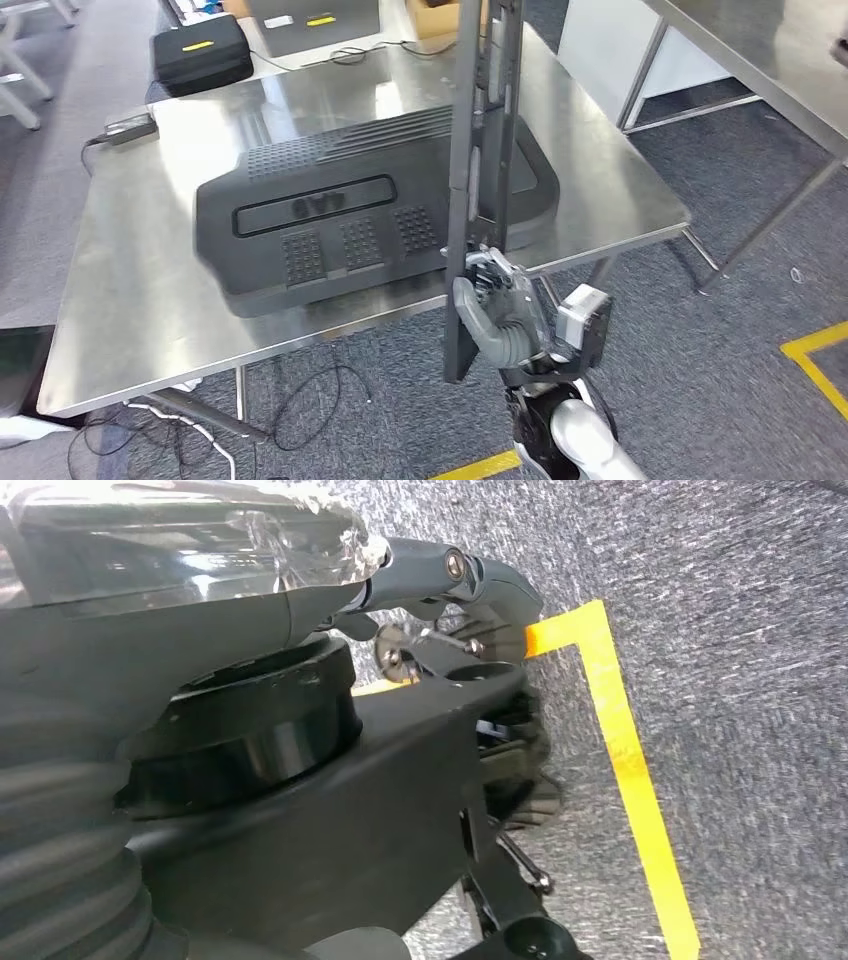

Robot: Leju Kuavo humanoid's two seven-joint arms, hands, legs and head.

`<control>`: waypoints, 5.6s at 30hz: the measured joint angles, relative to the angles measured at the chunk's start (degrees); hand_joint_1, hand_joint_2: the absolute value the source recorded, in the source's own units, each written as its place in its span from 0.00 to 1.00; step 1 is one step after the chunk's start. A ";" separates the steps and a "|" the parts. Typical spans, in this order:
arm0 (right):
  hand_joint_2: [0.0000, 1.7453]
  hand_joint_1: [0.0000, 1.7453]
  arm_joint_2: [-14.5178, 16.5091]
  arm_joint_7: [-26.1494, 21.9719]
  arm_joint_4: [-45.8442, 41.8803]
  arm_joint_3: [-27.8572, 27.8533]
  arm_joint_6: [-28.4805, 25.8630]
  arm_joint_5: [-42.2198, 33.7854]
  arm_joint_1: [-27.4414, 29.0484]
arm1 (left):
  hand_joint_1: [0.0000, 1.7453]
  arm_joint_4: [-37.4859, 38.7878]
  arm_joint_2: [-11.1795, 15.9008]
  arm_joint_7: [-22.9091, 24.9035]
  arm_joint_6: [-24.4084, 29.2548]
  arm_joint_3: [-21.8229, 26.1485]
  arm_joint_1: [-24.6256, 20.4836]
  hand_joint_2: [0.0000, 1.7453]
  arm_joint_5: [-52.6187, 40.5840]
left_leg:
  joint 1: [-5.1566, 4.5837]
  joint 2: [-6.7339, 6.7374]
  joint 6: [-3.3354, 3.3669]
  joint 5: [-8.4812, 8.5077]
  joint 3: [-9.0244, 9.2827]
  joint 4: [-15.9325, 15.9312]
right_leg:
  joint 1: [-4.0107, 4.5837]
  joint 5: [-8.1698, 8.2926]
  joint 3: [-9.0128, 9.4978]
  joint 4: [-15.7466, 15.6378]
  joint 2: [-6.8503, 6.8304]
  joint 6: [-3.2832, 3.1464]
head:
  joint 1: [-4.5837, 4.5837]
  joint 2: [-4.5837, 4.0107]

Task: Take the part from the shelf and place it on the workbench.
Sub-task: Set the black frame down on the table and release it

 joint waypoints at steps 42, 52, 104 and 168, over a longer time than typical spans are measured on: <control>1.00 1.00 -0.03 -0.45 0.48 0.00 0.67 -0.03 -0.69 | 0.00 0.06 -0.21 0.14 0.18 -0.65 0.17 1.00 -0.15 | -3.48 0.92 3.91 4.28 -2.82 -1.23 | 2.06 -0.21 3.14 -2.94 -0.88 -1.00 | -3.11 0.00; 1.00 1.00 -0.09 -0.49 0.48 0.00 -1.03 0.50 -0.69 | 0.00 0.06 -0.22 0.13 -0.53 -1.24 0.01 1.00 -0.81 | -4.36 0.71 6.32 3.91 -0.86 -2.66 | 2.33 -1.68 -2.80 6.92 -1.06 -0.89 | 0.24 0.00; 1.00 1.00 0.33 31.16 12.91 11.90 7.24 70.14 -35.32 | 0.00 -2.99 1.17 -6.73 3.51 0.86 -2.42 1.00 -4.61 | -3.91 0.55 4.54 4.15 -0.78 -3.05 | 3.13 2.27 1.15 -3.46 -1.10 -2.15 | -0.48 0.00; 0.00 0.00 15.45 18.02 55.06 29.12 4.05 52.96 -46.37 | 0.00 3.29 -4.33 -4.23 3.56 4.55 -1.77 0.00 -6.76 | -3.92 0.43 4.54 4.14 -0.64 -3.04 | 3.11 2.39 1.46 -3.85 -1.06 -2.24 | -0.22 0.00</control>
